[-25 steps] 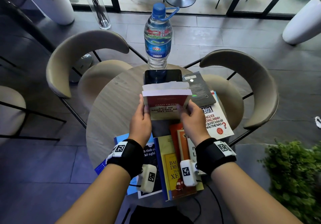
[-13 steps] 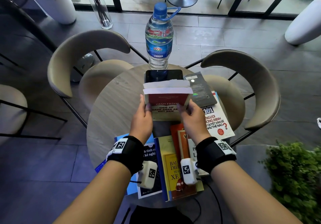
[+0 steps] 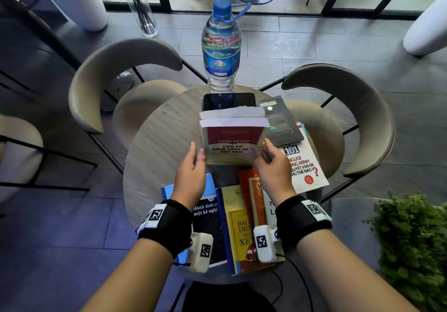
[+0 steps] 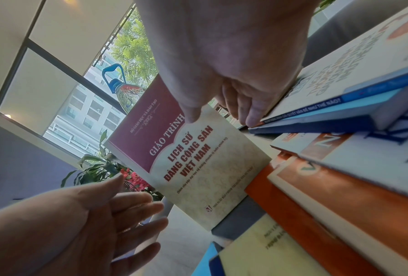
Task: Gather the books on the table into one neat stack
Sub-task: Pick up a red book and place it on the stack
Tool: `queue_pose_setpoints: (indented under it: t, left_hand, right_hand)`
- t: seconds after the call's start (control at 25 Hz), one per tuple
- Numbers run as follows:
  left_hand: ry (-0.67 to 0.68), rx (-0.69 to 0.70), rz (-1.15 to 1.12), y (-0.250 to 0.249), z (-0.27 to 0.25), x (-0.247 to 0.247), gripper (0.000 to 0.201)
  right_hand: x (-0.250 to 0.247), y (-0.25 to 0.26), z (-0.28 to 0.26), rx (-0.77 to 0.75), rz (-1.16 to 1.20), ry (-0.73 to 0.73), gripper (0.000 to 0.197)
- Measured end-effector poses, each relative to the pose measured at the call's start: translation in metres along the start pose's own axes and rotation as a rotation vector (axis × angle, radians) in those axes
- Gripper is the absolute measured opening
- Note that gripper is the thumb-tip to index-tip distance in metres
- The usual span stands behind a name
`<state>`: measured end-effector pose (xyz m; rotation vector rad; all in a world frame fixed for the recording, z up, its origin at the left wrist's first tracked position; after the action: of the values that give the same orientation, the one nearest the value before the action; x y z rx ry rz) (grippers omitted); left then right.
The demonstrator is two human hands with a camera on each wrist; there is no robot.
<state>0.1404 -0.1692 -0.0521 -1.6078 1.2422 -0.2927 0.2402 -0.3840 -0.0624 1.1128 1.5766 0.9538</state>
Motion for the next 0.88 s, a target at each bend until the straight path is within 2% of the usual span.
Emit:
queue_pose_setpoints:
  t: [0.16, 0.2, 0.32, 0.48, 0.6, 0.72, 0.88]
  left_hand:
    - [-0.063, -0.066, -0.021, 0.034, -0.012, -0.030, 0.059]
    - [-0.092, -0.085, -0.018, 0.045, -0.015, -0.040, 0.059]
    - [-0.178, -0.169, -0.029, 0.076, -0.029, -0.070, 0.058]
    - [-0.222, -0.252, -0.046, 0.103, -0.039, -0.084, 0.062]
    - [-0.239, -0.304, -0.005, 0.129, -0.035, -0.089, 0.071]
    - [-0.259, -0.375, -0.009, 0.153, -0.034, -0.089, 0.071]
    - [-0.260, -0.437, -0.045, 0.173, -0.033, -0.079, 0.046]
  right_hand:
    - [-0.011, -0.018, -0.011, 0.094, -0.089, -0.086, 0.061]
    - [-0.012, -0.023, -0.015, 0.109, -0.123, -0.088, 0.058]
    - [0.006, -0.039, -0.028, 0.208, -0.149, 0.021, 0.042]
    - [0.051, -0.030, -0.042, 0.275, -0.192, 0.271, 0.054]
    - [0.082, -0.021, -0.051, 0.377, -0.175, 0.386, 0.047]
    - [0.105, -0.028, -0.050, 0.457, -0.184, 0.397, 0.050]
    - [0.122, -0.037, -0.048, 0.400, -0.307, 0.385, 0.038]
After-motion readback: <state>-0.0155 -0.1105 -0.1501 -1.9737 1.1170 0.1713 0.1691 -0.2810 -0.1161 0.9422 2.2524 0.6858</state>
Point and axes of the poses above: each hand's wrist, its own z-axis towards the middle knuckle, its own x-axis out of the palm, y = z × x, the point moved 10 cm from there along z, towards the middle knuckle, and after that the axes turned 7 degrees about -y, right-handed, at the moved point
